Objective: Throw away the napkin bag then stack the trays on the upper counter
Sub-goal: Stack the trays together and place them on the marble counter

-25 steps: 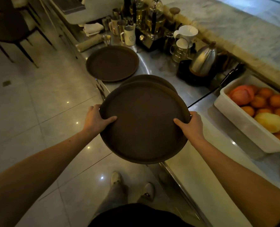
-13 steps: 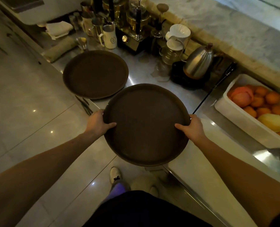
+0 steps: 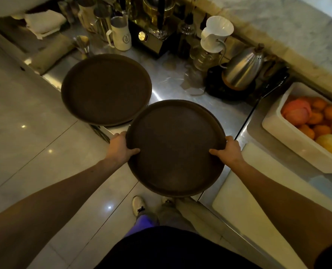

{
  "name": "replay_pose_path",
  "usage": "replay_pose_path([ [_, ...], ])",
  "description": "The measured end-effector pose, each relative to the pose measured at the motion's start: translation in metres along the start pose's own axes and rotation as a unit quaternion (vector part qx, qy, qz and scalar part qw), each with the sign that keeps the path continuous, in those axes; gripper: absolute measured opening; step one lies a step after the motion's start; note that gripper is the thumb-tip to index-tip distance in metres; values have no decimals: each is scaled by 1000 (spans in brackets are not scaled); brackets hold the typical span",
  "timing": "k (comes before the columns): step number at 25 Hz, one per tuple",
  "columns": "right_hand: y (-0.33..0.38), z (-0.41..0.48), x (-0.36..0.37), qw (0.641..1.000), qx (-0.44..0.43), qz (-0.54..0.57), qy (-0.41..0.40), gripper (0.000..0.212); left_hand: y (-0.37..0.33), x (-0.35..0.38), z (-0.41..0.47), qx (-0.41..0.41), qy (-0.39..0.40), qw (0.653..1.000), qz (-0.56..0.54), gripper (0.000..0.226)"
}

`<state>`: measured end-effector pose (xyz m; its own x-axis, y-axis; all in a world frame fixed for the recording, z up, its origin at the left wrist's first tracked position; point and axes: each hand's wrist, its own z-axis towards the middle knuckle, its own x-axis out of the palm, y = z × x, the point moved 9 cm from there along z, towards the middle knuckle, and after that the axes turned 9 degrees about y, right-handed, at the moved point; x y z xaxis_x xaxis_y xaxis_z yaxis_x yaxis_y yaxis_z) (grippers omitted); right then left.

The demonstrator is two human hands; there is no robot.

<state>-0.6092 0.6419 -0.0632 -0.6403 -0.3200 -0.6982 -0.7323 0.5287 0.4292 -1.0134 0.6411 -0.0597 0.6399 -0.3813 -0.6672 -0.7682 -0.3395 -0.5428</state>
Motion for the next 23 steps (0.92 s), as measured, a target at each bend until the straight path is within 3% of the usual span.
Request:
replay_pose_path([
  [14, -8, 42, -11, 998, 2, -65, 27, 79, -27, 21, 24, -46, 22, 997, 58, 66],
  [20, -7, 47, -14, 994, 0, -105, 36, 74, -81, 31, 29, 12, 19, 998, 63, 72],
  [23, -7, 49, -14, 992, -12, -120, 47, 71, -86, 37, 27, 0, 13, 996, 83, 76],
])
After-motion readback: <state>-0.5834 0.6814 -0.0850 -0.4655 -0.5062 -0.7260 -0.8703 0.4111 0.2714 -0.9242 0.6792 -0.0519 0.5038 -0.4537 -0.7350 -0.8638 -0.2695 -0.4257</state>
